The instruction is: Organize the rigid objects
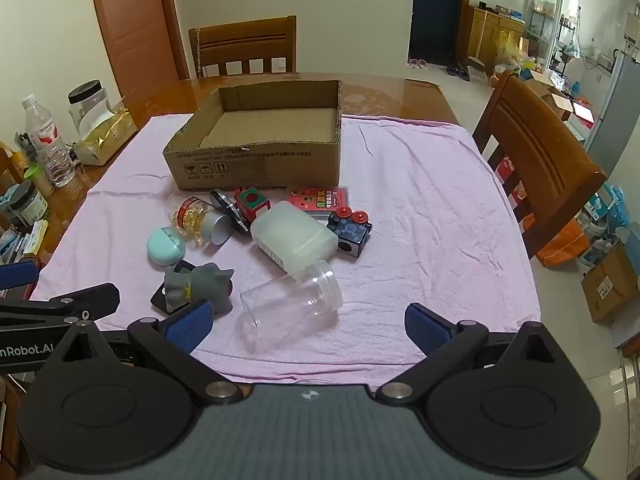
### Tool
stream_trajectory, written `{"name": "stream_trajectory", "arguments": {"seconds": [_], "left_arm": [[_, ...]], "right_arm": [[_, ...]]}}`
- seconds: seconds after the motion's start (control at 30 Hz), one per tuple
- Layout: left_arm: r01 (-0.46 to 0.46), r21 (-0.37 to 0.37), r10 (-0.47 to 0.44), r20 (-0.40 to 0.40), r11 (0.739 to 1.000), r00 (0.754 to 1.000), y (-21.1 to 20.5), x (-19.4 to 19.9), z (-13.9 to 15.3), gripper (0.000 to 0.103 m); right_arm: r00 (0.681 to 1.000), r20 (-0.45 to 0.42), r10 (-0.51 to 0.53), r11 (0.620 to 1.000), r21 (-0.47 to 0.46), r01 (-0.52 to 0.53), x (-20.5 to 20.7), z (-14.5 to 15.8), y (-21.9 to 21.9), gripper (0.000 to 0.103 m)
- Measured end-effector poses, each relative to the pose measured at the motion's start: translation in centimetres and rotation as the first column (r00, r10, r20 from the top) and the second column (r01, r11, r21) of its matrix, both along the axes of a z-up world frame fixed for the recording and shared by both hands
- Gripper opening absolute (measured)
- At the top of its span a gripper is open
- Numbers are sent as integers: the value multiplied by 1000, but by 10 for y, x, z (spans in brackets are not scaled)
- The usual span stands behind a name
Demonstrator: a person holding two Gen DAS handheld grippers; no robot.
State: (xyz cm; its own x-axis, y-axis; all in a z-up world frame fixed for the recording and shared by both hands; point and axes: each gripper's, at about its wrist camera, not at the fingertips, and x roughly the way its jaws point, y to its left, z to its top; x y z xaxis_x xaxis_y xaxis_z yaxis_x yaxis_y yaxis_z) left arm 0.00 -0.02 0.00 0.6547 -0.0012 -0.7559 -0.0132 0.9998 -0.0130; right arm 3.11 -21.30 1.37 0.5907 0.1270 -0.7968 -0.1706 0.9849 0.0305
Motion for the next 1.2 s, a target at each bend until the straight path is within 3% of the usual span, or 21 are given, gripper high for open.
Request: {"name": "stream_trajectory", "arguments": {"seconds": [0.03, 1.2], "left_arm": [[-3, -25, 3, 6, 1000, 1000, 1, 0, 0, 102], [-2, 9, 2, 5, 1000, 1000, -2, 4, 5, 102]], "right_arm": [[1000, -1, -1, 1000, -3, 1, 0, 0, 1, 103], [1000, 15, 11, 1000, 0, -11, 6, 8, 0, 103]]}}
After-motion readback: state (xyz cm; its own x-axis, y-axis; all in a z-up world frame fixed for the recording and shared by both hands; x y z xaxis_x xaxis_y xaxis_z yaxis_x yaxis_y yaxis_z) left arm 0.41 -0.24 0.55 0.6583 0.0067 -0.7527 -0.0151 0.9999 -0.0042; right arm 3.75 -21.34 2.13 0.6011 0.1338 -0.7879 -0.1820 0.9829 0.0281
